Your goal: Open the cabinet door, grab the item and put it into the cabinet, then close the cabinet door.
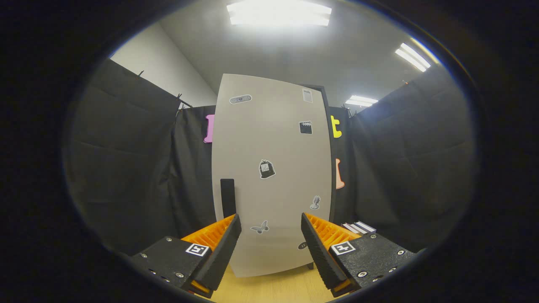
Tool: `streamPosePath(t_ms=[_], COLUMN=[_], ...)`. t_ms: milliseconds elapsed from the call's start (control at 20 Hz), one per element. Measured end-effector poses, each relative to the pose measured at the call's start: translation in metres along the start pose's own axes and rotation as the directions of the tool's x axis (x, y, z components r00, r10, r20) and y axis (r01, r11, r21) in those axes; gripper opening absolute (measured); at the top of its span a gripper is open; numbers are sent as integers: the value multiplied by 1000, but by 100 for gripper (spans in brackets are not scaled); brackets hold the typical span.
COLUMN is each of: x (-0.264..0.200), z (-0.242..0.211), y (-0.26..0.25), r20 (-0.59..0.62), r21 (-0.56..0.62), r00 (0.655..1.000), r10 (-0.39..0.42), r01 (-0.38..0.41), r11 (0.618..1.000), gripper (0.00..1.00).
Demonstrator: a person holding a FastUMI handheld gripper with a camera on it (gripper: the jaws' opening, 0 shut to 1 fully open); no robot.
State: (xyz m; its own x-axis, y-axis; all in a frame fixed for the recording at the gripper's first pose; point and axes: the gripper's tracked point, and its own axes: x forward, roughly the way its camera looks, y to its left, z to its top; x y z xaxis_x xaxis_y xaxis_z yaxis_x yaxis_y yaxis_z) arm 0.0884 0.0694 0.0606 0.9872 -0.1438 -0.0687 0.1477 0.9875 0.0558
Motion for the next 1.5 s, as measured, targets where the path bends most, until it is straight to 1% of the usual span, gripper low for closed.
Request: streamPosePath(t_ms=[200, 400, 600, 750, 1150, 1500], x=[-39, -73, -99, -116, -138, -140], z=[3, -7, -20, -23, -19, -14], y=[-8, -20, -33, -39, -59, -70], r20=[3, -7, -24, -18, 2, 14], r21=[17, 27, 10, 29, 68, 68], r00=[1000, 998, 998, 998, 998, 999], r10=[31, 55, 56, 63, 59, 43], r01=[-31, -54, -55, -63, -59, -43], r11=[999, 998, 998, 998, 996, 997], gripper=[89, 89, 89, 90, 90, 90])
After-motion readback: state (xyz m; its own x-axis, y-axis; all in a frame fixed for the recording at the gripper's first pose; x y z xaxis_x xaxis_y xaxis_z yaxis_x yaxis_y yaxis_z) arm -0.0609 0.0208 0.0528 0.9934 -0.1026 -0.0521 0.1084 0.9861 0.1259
